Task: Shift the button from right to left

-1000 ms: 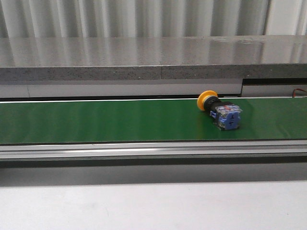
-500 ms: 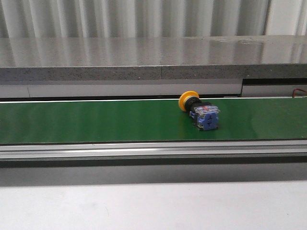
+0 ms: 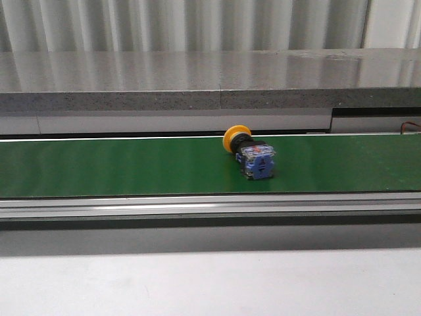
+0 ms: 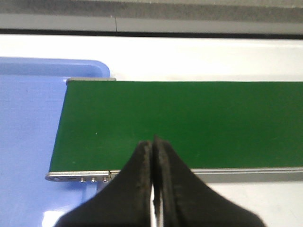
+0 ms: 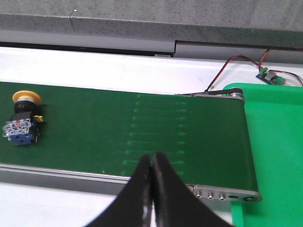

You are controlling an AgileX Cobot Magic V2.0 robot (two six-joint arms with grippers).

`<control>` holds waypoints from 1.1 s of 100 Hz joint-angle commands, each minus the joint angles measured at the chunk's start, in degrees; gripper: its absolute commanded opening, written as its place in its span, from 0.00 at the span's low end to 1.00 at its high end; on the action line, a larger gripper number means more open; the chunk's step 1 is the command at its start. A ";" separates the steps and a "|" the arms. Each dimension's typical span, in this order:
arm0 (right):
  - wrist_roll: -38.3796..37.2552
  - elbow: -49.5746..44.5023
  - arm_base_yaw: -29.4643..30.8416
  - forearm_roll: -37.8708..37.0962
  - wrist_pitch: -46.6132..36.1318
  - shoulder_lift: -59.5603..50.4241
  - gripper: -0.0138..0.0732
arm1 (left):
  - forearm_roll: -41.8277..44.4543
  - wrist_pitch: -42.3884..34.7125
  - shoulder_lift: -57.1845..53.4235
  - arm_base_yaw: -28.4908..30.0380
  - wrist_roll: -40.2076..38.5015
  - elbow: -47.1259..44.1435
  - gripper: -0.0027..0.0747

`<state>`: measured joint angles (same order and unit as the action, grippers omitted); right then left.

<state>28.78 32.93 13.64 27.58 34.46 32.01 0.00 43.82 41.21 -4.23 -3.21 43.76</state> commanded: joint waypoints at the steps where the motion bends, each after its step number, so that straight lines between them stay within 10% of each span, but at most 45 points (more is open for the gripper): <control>1: 0.54 1.50 0.13 1.68 -3.87 -0.03 0.08 | -0.96 -2.22 2.44 -0.46 -0.08 2.36 0.01; 41: 0.54 1.50 0.13 1.68 -3.87 -0.03 0.08 | -1.21 -2.49 9.46 -0.46 -0.08 2.36 0.05; 75: 0.54 1.50 0.13 1.68 -3.87 -0.03 0.08 | -3.61 -4.24 12.13 -0.46 -0.08 2.36 0.90; 110: 0.54 1.50 0.13 1.68 -3.87 -0.03 0.08 | -9.12 -5.91 19.31 -6.72 -0.82 6.52 0.89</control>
<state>28.78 32.93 13.64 27.58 34.46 32.01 -6.94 42.57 58.83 -8.36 -3.10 46.66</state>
